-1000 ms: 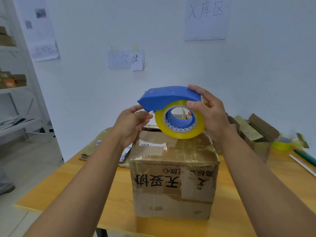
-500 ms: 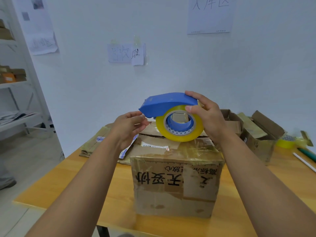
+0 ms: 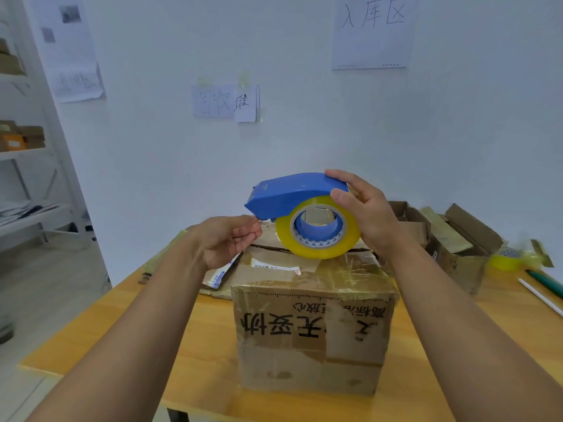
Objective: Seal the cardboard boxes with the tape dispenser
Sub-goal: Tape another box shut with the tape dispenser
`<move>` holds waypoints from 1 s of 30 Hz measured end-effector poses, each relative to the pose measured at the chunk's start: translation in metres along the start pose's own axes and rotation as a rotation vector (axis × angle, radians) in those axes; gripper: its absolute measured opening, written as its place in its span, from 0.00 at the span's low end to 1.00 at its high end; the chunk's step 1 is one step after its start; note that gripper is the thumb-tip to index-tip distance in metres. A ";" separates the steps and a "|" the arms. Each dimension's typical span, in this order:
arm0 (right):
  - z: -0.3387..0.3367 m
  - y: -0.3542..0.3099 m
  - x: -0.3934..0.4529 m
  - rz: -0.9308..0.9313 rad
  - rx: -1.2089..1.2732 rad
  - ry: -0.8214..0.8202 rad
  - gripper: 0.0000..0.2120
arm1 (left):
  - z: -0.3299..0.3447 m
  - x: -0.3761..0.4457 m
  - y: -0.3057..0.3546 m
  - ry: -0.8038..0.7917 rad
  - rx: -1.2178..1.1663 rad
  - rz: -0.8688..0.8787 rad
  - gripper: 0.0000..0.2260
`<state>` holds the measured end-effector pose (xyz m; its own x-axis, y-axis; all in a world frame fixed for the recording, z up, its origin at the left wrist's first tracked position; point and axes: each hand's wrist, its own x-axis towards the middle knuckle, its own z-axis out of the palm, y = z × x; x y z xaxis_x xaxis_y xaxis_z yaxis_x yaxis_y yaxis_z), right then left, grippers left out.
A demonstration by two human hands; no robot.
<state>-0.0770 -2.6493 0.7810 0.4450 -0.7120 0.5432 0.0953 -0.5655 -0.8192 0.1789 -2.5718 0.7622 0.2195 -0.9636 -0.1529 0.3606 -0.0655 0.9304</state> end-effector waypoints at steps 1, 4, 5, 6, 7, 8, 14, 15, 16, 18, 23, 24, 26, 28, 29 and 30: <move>0.000 0.000 0.000 0.002 -0.007 -0.002 0.19 | 0.000 0.000 0.000 0.001 0.011 0.003 0.05; -0.001 -0.002 0.001 0.012 -0.033 -0.013 0.18 | 0.003 -0.002 0.001 0.031 0.062 0.038 0.04; -0.001 -0.002 0.002 0.018 -0.051 -0.018 0.17 | 0.003 -0.002 0.001 0.046 0.089 0.057 0.04; -0.002 -0.003 0.003 0.025 -0.071 -0.026 0.15 | 0.004 -0.002 0.001 0.059 0.114 0.075 0.05; -0.003 -0.004 0.004 0.031 -0.092 -0.035 0.14 | 0.004 -0.003 0.001 0.070 0.135 0.090 0.05; -0.003 -0.004 0.004 0.036 -0.109 -0.042 0.13 | 0.005 -0.003 0.001 0.078 0.151 0.102 0.05; 0.002 -0.004 0.005 0.037 -0.118 -0.013 0.10 | 0.006 -0.002 -0.001 0.102 0.205 0.153 0.04; 0.004 -0.004 0.005 0.028 -0.122 -0.010 0.10 | 0.006 -0.002 -0.002 0.104 0.216 0.162 0.04; 0.005 -0.004 0.005 0.016 -0.134 -0.010 0.10 | 0.005 -0.002 -0.003 0.108 0.228 0.172 0.05; 0.008 -0.004 0.005 -0.005 -0.167 -0.010 0.10 | 0.002 -0.001 -0.004 0.117 0.248 0.190 0.05; 0.010 -0.002 0.005 -0.034 -0.203 0.005 0.09 | -0.001 -0.001 -0.009 0.130 0.243 0.232 0.04; 0.009 -0.001 0.005 -0.037 -0.199 0.013 0.09 | 0.000 -0.001 -0.010 0.131 0.231 0.240 0.04; 0.008 0.000 0.004 -0.038 -0.197 0.031 0.09 | 0.001 -0.002 -0.011 0.139 0.209 0.256 0.03; 0.007 0.000 0.003 -0.037 -0.191 0.035 0.09 | 0.000 -0.004 -0.009 0.152 0.192 0.268 0.02; 0.007 0.000 0.003 -0.035 -0.183 0.030 0.09 | -0.002 -0.005 -0.007 0.160 0.188 0.272 0.02; 0.007 -0.001 0.003 -0.034 -0.174 0.021 0.09 | -0.004 -0.006 -0.006 0.169 0.186 0.276 0.03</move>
<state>-0.0698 -2.6482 0.7821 0.4249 -0.6987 0.5756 -0.0460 -0.6517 -0.7571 0.1792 -2.5646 0.7562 0.4377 -0.8961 0.0735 0.0992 0.1294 0.9866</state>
